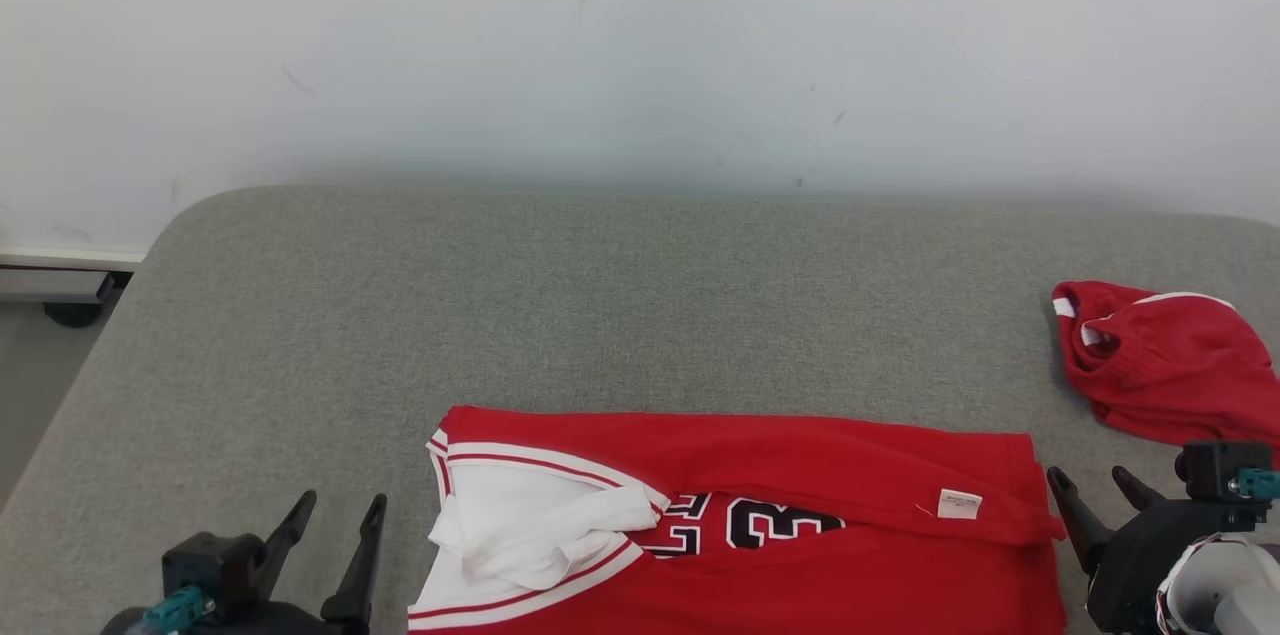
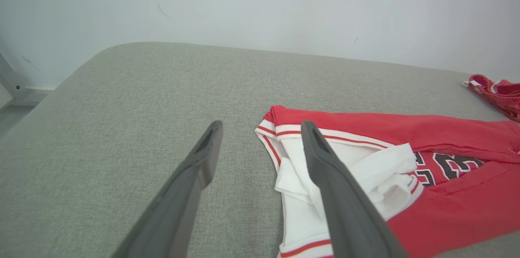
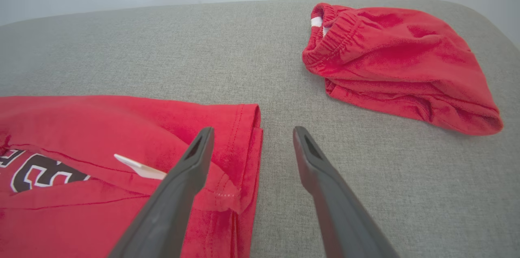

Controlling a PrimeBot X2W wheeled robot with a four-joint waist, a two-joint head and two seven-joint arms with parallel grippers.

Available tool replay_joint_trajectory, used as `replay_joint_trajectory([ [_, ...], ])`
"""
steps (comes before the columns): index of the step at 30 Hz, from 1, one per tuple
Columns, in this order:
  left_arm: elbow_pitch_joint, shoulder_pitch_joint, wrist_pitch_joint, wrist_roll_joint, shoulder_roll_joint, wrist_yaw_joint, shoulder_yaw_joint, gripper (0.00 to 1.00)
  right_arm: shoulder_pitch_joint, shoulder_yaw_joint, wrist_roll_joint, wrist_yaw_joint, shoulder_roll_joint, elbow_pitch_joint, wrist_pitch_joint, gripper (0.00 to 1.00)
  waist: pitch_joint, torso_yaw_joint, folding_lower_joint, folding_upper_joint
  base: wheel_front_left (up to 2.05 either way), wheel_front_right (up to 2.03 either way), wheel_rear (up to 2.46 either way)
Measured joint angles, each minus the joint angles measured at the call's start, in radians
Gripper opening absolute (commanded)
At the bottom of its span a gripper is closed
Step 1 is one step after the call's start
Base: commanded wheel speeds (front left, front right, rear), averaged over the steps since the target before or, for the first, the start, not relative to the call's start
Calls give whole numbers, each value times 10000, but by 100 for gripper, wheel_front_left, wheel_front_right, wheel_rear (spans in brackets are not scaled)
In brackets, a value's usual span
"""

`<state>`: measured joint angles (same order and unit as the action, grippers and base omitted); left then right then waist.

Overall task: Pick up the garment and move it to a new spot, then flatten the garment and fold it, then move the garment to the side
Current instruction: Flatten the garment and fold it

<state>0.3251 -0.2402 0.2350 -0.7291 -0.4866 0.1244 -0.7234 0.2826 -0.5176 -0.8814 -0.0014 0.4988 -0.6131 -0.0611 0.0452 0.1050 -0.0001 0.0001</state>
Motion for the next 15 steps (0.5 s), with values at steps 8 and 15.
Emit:
replay_joint_trajectory([
  [8,-75,829,50,1271,970,0,1151,100,-76,-100,-188,-257,-82,-345,646,100,-49,242,1,-1,0,0,0],
  [15,-495,1149,121,2173,1509,0,1845,100,294,-270,-247,-368,-293,-704,1246,100,-144,505,0,-1,0,0,0],
])
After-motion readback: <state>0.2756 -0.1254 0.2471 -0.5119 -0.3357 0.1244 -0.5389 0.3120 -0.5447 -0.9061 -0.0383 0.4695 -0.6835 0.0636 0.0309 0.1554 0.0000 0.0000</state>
